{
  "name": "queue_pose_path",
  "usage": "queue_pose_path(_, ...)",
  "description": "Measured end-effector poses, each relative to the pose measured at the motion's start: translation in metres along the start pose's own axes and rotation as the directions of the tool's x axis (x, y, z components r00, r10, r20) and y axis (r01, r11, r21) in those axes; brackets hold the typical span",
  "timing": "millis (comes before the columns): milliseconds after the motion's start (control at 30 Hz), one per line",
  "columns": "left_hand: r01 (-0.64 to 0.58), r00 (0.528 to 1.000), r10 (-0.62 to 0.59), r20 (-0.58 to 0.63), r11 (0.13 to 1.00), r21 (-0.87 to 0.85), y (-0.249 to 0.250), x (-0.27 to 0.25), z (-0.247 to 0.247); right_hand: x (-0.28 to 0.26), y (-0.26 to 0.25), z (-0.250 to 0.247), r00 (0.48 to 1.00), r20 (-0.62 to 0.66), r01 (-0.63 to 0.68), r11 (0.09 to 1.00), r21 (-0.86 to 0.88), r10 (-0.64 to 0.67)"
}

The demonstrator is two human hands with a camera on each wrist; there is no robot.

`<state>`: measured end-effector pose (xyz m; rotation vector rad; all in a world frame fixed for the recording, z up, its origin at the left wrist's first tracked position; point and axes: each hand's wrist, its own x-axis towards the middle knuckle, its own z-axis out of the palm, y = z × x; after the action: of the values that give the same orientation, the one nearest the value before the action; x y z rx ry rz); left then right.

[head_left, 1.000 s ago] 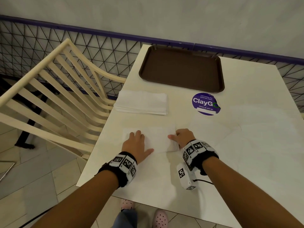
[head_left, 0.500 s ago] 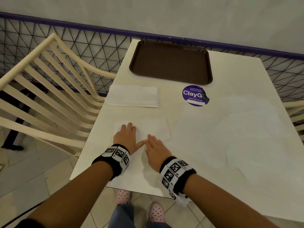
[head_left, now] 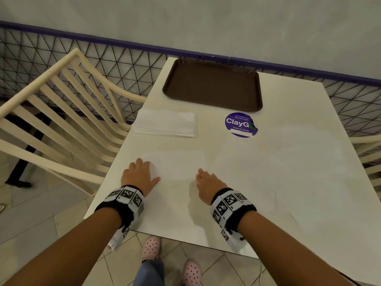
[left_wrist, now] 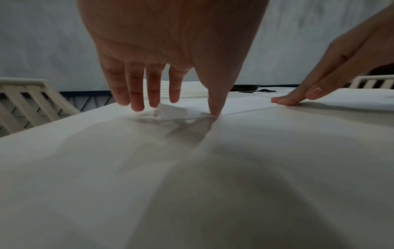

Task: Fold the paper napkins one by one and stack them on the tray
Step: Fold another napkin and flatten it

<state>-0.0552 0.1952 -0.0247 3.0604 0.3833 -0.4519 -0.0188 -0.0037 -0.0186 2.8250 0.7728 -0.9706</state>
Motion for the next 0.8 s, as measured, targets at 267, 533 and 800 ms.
queue_pose_path(267, -0.500, 0.855, 0.515, -0.058, 0.849, 0.170, 0.074, -0.023, 0.022, 0.003, -0.004, -0.015, 0.997, 0.040, -0.067, 0.998, 0.021, 0.066)
queue_pose_path(533, -0.310, 0.944, 0.315, -0.098, 0.949, 0.066, 0.032, -0.035, 0.023, 0.004, -0.001, -0.013, 0.999, 0.026, -0.045, 0.999, 0.013, 0.044)
queue_pose_path(800, -0.226, 0.971, 0.234, -0.048, 0.966, 0.125, -0.006, -0.026, 0.002, -0.001, -0.002, -0.029, 0.995, -0.099, -0.013, 0.999, -0.047, 0.009)
